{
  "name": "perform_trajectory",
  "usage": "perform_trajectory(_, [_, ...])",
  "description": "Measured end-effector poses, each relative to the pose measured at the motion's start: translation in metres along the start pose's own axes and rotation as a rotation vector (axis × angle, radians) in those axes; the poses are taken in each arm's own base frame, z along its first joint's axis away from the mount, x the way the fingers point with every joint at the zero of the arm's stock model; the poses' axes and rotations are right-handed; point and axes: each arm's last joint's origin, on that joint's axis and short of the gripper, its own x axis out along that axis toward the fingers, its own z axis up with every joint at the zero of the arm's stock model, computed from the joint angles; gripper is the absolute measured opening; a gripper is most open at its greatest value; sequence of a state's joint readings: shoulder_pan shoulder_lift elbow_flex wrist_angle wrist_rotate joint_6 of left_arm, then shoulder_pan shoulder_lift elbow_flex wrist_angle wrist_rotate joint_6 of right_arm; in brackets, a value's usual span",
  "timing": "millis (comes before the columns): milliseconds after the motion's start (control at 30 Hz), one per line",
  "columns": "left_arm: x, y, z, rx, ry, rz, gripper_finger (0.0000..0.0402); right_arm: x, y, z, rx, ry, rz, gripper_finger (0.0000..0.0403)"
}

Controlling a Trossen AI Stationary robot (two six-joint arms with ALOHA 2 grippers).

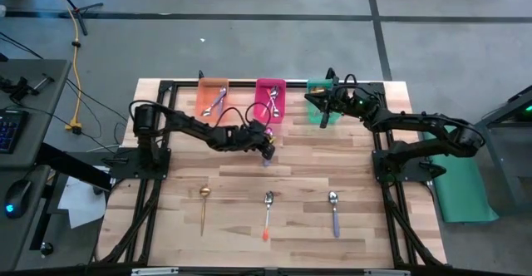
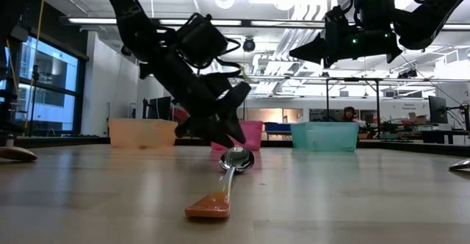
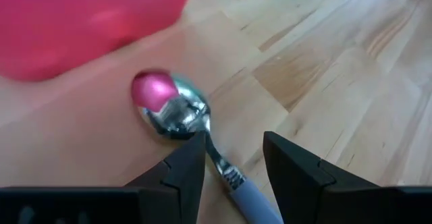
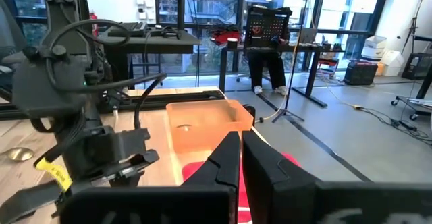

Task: Sort silverware by color (type)
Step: Put the purple spoon into the orange bin

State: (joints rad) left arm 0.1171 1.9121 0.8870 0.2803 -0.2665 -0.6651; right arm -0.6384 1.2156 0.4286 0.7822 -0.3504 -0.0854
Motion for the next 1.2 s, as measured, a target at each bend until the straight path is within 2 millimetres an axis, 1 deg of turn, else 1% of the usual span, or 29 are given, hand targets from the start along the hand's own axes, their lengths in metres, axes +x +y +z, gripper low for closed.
perform_trajectory(233, [0.002,0.002,-0.006,0.044,0.054,0.033,0.0143,0.000,0.000,0.000,-0.001,0.000,0.000,0.0000])
perform_trajectory(400, [0.000,0.004,-0.010,0.140,0.116,0.054,0.0143,0.000,0.000,0.000,0.003,0.003,0.001,0.0000])
perform_trajectory(533, [-0.004,0.002,-0.011,0.223,0.150,0.022,0.0140,0.000,0.000,-0.001,0.008,0.008,0.001,0.0000])
perform_trajectory(700, [-0.015,0.001,-0.010,0.284,0.211,0.001,0.0113,0.000,0.000,-0.001,0.022,0.011,0.001,0.0000])
perform_trajectory(1000, [-0.030,0.005,-0.011,0.393,0.317,0.025,0.0036,0.000,0.000,-0.002,0.033,0.021,0.002,0.0000])
perform_trajectory(1100, [-0.037,0.006,-0.009,0.415,0.335,0.020,0.0024,0.000,0.000,-0.002,0.034,0.023,0.002,0.0000])
perform_trajectory(1200, [-0.050,0.005,-0.002,0.430,0.330,0.016,0.0019,0.000,0.000,-0.002,0.034,0.024,0.002,0.0000])
